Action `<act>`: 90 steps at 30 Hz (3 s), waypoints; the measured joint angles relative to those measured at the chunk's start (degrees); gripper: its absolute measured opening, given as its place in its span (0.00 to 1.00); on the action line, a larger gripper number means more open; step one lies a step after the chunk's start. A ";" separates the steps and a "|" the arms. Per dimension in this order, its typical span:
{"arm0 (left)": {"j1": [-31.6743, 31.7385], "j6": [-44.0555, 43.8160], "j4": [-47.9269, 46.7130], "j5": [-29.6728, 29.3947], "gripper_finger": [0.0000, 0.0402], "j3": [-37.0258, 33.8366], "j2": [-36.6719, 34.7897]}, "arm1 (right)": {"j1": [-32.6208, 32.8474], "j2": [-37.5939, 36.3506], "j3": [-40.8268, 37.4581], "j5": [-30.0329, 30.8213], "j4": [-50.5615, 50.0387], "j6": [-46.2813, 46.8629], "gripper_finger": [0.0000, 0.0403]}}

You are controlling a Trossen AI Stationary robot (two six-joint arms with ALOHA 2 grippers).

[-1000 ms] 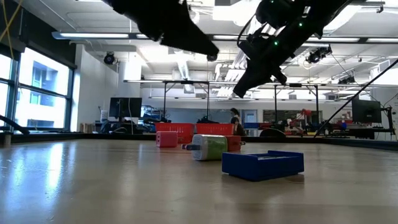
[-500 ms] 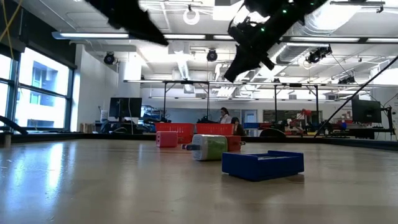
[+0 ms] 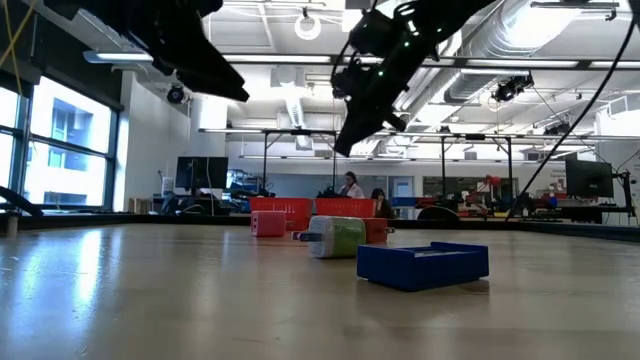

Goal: Pick & Place Office items
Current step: Put the black digital clock into the right red basket, then put the red charger adapter into the left red basket

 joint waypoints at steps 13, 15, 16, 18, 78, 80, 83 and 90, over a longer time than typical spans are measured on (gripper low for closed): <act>-3.69 -2.68 2.34 0.11 0.75 0.09 1.15 | -2.77 8.34 5.19 -0.35 -5.18 -0.14 0.10; -3.77 -2.74 2.34 0.13 0.75 0.09 1.15 | -3.79 8.68 5.19 -0.15 -6.63 -0.17 0.10; -3.76 -2.98 2.34 0.12 0.75 0.09 1.15 | -4.19 8.97 5.19 -0.12 -6.79 -0.12 0.10; -3.75 -3.81 2.47 0.11 0.75 0.09 1.15 | -4.92 9.37 5.19 -0.17 -6.67 -0.09 0.10; 0.41 -0.01 4.83 -0.06 0.75 0.13 7.71 | -6.40 12.18 5.17 -6.08 4.01 -8.61 0.48; 0.41 -0.01 4.82 -0.06 0.75 0.13 7.71 | -5.75 11.18 5.17 -6.05 4.13 -9.85 0.48; 0.41 0.00 4.81 -0.06 0.75 0.13 7.71 | -4.78 8.92 5.17 -6.63 3.41 -11.45 0.48; 0.41 -0.01 4.74 0.38 0.75 0.13 7.71 | -0.91 3.51 5.17 -6.44 -1.66 -13.89 0.48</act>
